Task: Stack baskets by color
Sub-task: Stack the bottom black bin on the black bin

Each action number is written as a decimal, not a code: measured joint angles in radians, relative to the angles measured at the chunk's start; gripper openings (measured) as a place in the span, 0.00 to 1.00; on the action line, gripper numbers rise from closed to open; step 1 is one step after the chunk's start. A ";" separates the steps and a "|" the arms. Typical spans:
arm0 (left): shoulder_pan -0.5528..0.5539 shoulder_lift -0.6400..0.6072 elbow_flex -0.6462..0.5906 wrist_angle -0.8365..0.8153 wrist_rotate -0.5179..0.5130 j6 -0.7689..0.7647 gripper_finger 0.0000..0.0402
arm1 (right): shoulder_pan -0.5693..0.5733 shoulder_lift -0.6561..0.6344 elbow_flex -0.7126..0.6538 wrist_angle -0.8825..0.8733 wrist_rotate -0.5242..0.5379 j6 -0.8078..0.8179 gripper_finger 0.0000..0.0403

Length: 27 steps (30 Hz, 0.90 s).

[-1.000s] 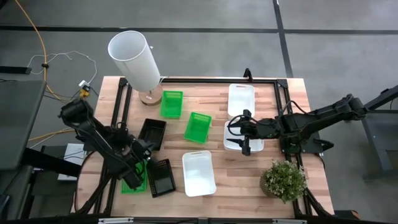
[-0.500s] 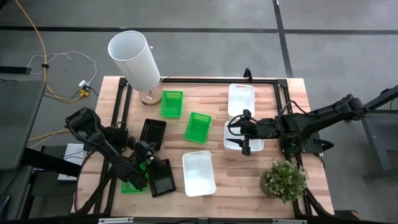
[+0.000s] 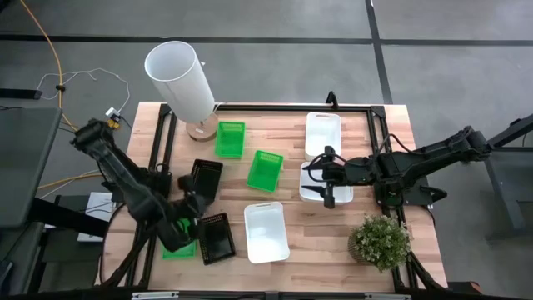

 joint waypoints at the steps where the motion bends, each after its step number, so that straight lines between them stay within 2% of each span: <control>1: 0.012 -0.025 -0.013 0.075 0.064 0.094 0.00 | 0.000 0.000 0.000 0.001 -0.008 0.000 0.63; 3: 0.042 -0.068 -0.053 0.217 0.194 0.247 0.00 | 0.000 0.000 0.000 0.001 -0.027 0.000 0.63; 6: 0.102 -0.113 -0.124 0.392 0.388 0.389 0.00 | 0.000 0.000 0.000 0.002 -0.034 0.005 0.63; 8: 0.143 -0.131 -0.173 0.487 0.493 0.434 0.00 | 0.000 0.000 0.000 0.002 -0.035 0.022 0.63; 11: 0.191 -0.132 -0.228 0.564 0.587 0.434 0.00 | 0.002 0.000 0.000 0.001 -0.035 0.026 0.63; 15: 0.200 -0.119 -0.245 0.579 0.618 0.410 0.00 | 0.005 0.000 0.000 0.001 -0.034 0.023 0.63; 20: 0.193 -0.120 -0.247 0.606 0.611 0.418 0.03 | 0.005 0.000 0.000 0.006 -0.033 0.021 0.63; 23: 0.196 -0.107 -0.245 0.611 0.601 0.428 0.10 | 0.005 0.000 0.000 0.011 -0.033 0.020 0.63; 27: 0.209 -0.046 -0.222 0.606 0.632 0.444 0.26 | 0.005 0.000 0.000 0.016 -0.032 0.019 0.63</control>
